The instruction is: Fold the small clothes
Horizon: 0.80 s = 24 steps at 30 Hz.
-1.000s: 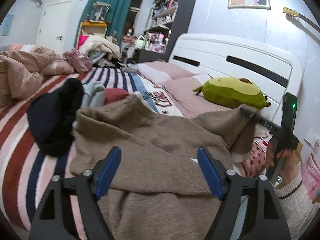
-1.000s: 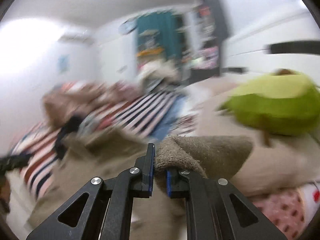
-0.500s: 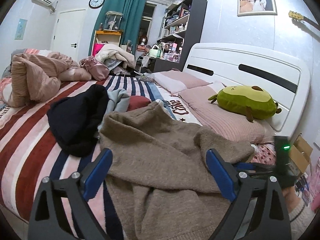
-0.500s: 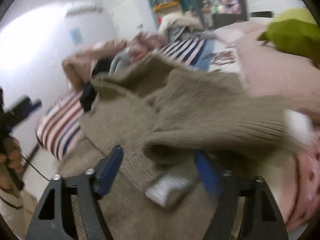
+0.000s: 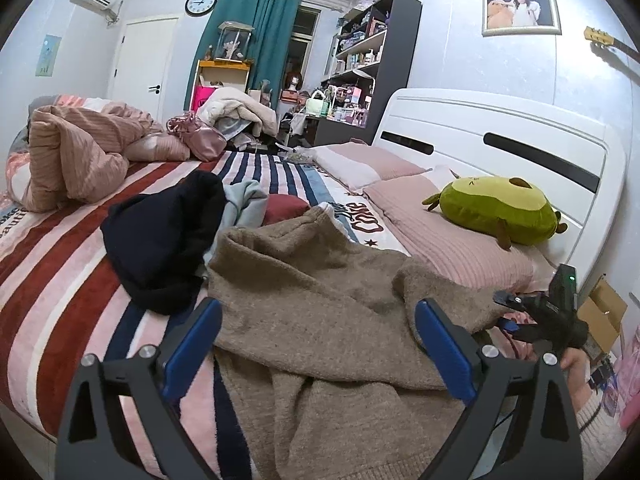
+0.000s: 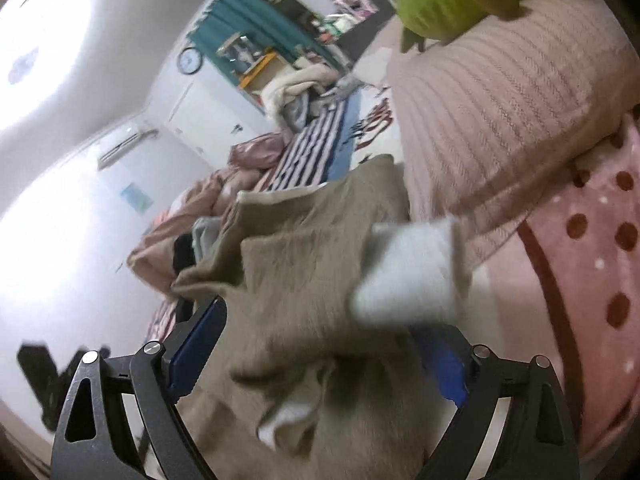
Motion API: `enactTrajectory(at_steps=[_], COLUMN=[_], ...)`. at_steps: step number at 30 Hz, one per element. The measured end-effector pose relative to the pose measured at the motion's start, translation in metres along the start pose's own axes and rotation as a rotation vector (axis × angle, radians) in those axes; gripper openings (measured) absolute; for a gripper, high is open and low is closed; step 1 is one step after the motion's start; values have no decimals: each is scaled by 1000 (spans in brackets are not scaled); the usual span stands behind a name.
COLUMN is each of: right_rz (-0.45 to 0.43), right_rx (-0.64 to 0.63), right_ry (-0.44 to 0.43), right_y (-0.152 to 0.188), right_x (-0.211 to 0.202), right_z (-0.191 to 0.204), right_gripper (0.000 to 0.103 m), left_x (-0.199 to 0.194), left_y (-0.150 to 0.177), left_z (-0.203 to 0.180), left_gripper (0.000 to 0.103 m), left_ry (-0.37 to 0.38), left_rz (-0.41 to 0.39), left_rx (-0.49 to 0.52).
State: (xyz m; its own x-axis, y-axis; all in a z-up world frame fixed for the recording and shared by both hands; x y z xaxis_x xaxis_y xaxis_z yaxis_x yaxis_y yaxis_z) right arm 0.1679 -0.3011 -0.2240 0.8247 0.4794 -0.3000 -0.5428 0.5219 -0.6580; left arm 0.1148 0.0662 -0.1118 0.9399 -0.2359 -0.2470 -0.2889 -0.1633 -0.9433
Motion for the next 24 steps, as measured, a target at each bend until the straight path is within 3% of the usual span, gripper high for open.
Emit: enactTrajectory(at_steps=[1,2,3,4,7,11,15,17,19,20,23,24], right_rz=[-4,-4,-3,-5,-36,12,176,267,394,425,466,457], right_rx=[-10,-42,-84,-124,-213,-325,-423,-462,-492,-503,-529,-521], right_ry=[2,20,47,59,-23,-170,-311,-336,-356,-358,-376,-385], right_y=[-3,-5,-6,-7,-7,9,55,84,117,126,135,131], right_x=[3,7,12,14,12,20,46,62,80,83,83,79], right_z=[3,9,18,26,68,128,185,201,209,210,213,213], right_gripper=[62,50,29,18,14,13,18,25,40,41,42,50], left_x=[-1,-2,-3,-4,-6,-10,-14,-16,-15,-16,-18,-18], left_y=[0,0,0,1,1,2,3,5,7,9,13,14], left_z=[1,2,4,6,13,28,40,44,47,49,54,56], left_gripper=[96,96,96,96,96,96,96,96,96,96,96,96], left_ry=[-2,-5,-8,-14,-30,-56,-67,-71,-73,-75,-83,-86], left_rz=[-2,-4,-4,-4,-4,-7,-12,-10,-4,0,9,9], left_rx=[-5,-8,-9,-9,-10,-32,-50,-56,-62,-65,-65,-65])
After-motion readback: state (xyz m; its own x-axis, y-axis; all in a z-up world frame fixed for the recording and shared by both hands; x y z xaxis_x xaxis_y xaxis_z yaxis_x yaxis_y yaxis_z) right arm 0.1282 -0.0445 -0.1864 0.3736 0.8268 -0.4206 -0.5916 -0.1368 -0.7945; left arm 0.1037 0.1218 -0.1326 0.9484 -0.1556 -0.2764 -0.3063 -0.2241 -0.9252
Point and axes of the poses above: each gripper's, at about its wrist camera, not at the fingertips, and x roughly the way its jaws point, z to its left, y to its underside, the point moved 3 cm from there along x, roughly the way its jaws point, and after that the axes turned 11 degrees about -z, right-handed, at the moved point
